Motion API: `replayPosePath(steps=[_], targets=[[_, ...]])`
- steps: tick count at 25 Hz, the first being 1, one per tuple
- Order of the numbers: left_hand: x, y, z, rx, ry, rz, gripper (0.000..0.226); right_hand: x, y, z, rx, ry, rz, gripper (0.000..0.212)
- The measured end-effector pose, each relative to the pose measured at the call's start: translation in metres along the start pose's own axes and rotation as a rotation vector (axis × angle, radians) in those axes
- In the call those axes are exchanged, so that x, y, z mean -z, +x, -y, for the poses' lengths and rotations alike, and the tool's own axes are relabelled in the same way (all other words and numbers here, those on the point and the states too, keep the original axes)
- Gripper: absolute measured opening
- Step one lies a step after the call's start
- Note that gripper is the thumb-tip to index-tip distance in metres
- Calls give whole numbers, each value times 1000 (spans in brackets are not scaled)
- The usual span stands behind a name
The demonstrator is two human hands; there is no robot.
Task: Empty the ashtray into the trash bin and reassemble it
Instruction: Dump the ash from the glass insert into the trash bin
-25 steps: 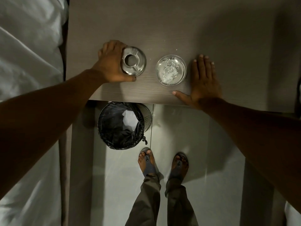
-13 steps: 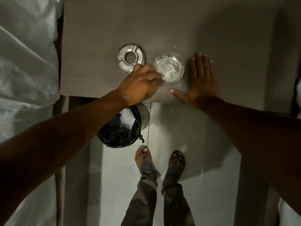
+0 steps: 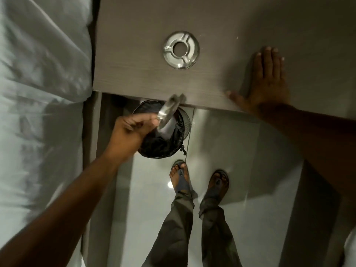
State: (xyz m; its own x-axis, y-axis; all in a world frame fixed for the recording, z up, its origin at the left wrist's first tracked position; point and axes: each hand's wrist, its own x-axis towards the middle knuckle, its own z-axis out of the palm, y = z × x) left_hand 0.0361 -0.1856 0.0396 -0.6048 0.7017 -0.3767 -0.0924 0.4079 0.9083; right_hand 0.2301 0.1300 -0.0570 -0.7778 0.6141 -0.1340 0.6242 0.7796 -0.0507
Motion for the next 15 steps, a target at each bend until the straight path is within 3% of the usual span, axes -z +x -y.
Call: replayPosePath(steps=[3, 4, 6, 11, 15], targets=[[10, 1, 30, 502, -578, -52, 15, 12, -4, -17, -54, -23, -55, 124], [30, -19, 67, 620, -714, -55, 13, -8, -8, 11, 33, -24, -18, 124], [46, -13, 103, 655, -772, 60, 9, -12, -8, 19, 69, -8, -15, 124], [44, 31, 122, 761, -784, 391, 31, -10, -5, -1, -2, -24, -76, 124], [41, 43, 136, 806, -843, 468, 48, -16, -4, -2, 9, -28, -95, 125]])
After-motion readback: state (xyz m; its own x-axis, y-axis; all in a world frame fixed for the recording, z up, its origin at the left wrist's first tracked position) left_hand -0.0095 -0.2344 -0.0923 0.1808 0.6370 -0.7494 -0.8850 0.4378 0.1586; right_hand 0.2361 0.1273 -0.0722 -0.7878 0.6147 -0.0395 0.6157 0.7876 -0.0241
